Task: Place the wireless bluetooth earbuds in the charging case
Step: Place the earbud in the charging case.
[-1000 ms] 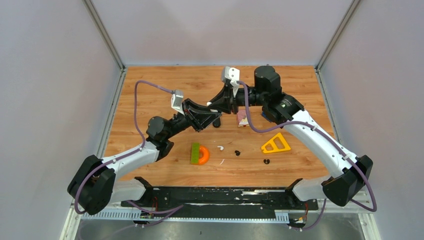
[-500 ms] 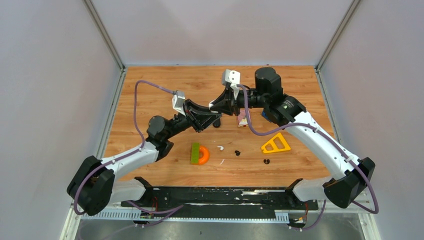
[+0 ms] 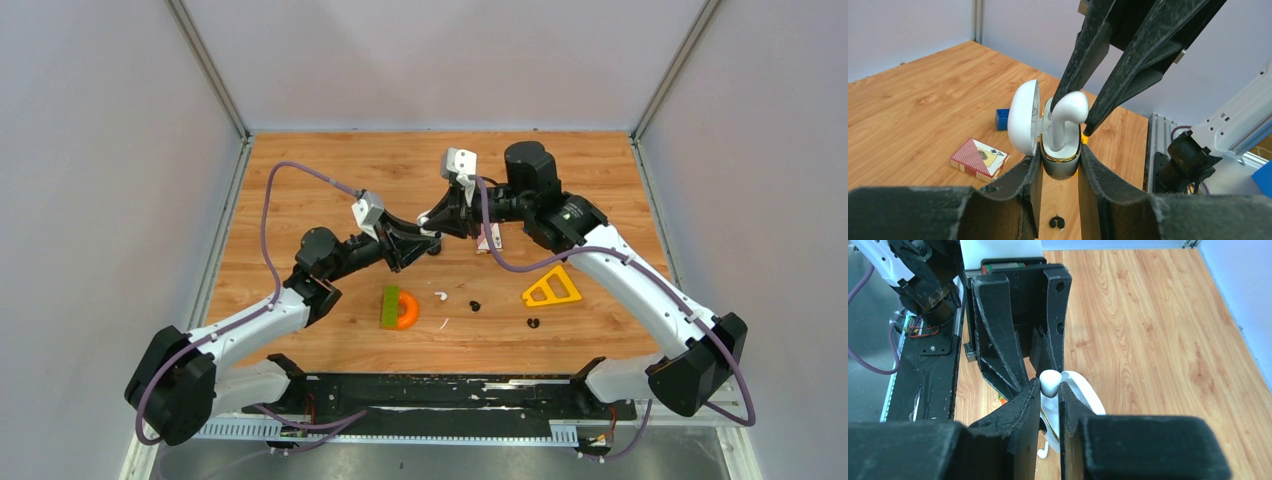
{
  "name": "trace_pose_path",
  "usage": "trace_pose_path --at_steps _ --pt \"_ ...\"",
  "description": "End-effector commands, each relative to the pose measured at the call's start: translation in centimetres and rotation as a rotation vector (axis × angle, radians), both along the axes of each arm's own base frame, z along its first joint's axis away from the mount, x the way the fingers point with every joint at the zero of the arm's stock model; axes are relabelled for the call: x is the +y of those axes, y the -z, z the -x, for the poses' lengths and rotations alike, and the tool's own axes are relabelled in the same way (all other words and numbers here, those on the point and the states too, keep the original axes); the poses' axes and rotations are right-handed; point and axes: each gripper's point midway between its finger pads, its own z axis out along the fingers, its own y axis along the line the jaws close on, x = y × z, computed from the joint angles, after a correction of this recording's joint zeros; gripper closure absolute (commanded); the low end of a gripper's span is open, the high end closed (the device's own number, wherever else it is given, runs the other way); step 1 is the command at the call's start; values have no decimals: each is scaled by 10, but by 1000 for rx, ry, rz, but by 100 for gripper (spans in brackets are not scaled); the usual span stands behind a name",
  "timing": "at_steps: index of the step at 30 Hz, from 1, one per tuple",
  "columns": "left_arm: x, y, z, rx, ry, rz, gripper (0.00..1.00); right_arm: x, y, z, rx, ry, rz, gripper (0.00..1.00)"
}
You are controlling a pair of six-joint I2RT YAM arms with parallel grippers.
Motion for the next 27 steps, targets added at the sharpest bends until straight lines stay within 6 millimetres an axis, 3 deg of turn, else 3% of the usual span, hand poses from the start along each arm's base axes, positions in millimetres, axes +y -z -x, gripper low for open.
trace_pose_path --at_steps 1,18,27 --pt "0 -16 6 -81 16 15 100 2 -4 3 -19 -14 -20 100" --pt "2 -20 10 -108 19 29 100 7 12 1 -1 -10 1 100" --pt "3 -13 7 -124 -1 -12 100 4 7 2 -9 2 7 100"
